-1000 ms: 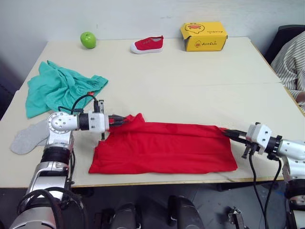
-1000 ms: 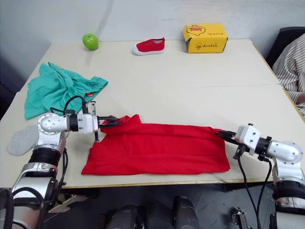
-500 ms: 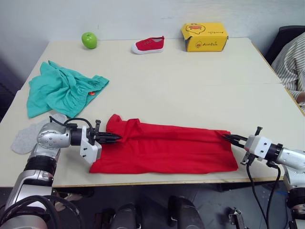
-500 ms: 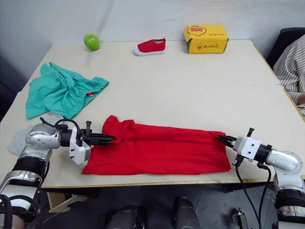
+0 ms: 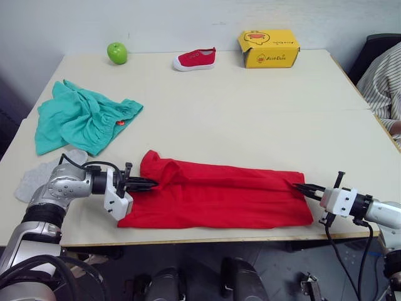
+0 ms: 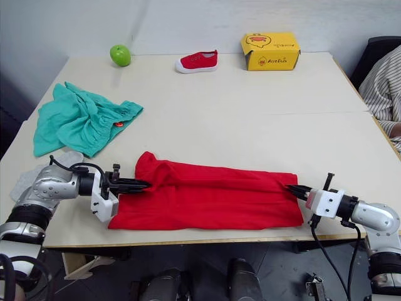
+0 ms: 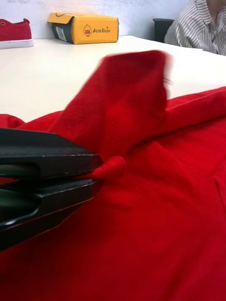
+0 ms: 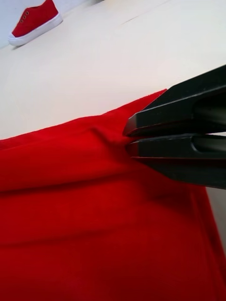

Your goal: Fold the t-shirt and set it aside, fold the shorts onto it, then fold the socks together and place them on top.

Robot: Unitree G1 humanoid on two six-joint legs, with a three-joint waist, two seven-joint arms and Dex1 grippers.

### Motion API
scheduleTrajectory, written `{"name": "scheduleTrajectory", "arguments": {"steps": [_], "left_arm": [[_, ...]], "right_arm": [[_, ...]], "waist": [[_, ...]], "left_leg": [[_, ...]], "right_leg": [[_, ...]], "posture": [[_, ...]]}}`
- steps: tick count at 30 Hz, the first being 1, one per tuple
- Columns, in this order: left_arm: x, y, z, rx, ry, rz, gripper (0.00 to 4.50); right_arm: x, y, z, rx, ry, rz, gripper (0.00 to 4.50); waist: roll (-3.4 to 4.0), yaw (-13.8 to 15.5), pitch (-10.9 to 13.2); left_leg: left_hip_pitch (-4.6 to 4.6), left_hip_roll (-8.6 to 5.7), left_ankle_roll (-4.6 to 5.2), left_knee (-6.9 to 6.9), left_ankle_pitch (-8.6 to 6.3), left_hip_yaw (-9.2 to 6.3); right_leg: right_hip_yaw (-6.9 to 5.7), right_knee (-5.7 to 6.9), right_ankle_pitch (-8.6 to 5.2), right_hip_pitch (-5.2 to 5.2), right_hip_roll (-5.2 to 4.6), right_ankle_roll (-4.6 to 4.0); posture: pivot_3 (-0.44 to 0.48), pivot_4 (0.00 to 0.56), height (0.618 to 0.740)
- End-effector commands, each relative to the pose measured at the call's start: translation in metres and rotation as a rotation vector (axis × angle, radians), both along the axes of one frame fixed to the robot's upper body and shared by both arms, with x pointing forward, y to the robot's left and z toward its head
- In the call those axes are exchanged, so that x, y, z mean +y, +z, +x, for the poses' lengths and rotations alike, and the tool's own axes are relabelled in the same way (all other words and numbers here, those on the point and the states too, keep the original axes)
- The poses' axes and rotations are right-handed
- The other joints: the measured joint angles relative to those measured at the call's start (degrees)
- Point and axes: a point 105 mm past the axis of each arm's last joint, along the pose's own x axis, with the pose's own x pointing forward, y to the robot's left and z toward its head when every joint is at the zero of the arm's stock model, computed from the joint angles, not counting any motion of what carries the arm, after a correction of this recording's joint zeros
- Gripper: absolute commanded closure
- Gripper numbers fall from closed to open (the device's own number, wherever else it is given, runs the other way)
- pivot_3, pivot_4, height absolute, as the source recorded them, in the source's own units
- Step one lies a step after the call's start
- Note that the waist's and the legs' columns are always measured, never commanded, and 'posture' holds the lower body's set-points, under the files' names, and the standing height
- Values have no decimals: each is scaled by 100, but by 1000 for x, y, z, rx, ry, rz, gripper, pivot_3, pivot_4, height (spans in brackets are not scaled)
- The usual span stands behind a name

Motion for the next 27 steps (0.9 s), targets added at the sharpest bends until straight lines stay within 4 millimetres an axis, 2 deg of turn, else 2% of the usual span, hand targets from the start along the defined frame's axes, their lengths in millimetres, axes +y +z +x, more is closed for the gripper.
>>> {"name": "scheduleTrajectory", "arguments": {"steps": [1,2,4,8,11,13,14,17,20,24,27], "left_arm": [[8,9,1,-7,39,-44,4276],[10,9,0,4,48,-49,4046],[16,9,-3,30,67,-39,3551],[32,16,-1,152,200,-125,2267],[58,20,0,485,410,-306,1366],[71,20,-13,742,488,-356,707],[77,21,-20,854,528,-375,423],[92,33,-36,1104,615,-461,423],[87,47,-31,1169,613,-596,375],[54,70,-2,1044,509,-769,1286],[20,68,10,993,454,-787,2273]], "right_arm": [[-1,10,-5,6,16,21,4073],[-1,11,-6,18,17,30,3907],[-4,13,-11,38,13,38,3280],[-13,24,-19,117,-16,90,1849],[-21,38,-25,236,-86,218,863],[-21,49,-29,285,-110,281,126],[-21,56,-30,325,-130,344,0],[-5,70,-33,427,-108,454,0],[15,73,-30,449,-60,503,682],[52,65,-16,435,-8,550,2062],[76,52,-2,379,-7,536,3160]], "waist": [[0,-4,0],[0,-4,0],[0,-6,0],[2,-4,-1],[2,-2,-1],[1,-11,0],[1,-19,0],[-1,-7,-2],[-3,17,-3],[-12,149,-9],[-22,157,-15]], "left_leg": [[0,0,0,0,0,1],[0,0,0,0,0,1],[1,3,1,0,0,0],[1,4,1,-1,-1,-1],[1,6,2,0,-1,-2],[-2,10,1,0,-2,-6],[-3,12,0,0,-2,-6],[-1,14,-2,1,-4,-7],[3,12,-3,1,-5,-11],[-3,4,-3,6,-5,-18],[-12,0,-4,8,-5,-17]], "right_leg": [[0,0,0,0,0,0],[0,0,0,0,0,0],[1,1,0,0,0,0],[1,0,0,-1,1,0],[4,2,0,-2,0,0],[2,1,0,-2,3,0],[3,-1,-1,-4,5,-1],[4,-2,-2,-3,8,-3],[5,-15,-4,-2,4,-7],[2,-13,-4,-1,-2,-7],[0,3,-2,-3,1,-4]], "posture": [[0,150,740],[0,150,740],[0,150,740],[0,150,740],[0,150,740],[0,150,740],[0,150,740],[0,150,740],[0,150,740],[0,150,740],[0,150,740]]}}
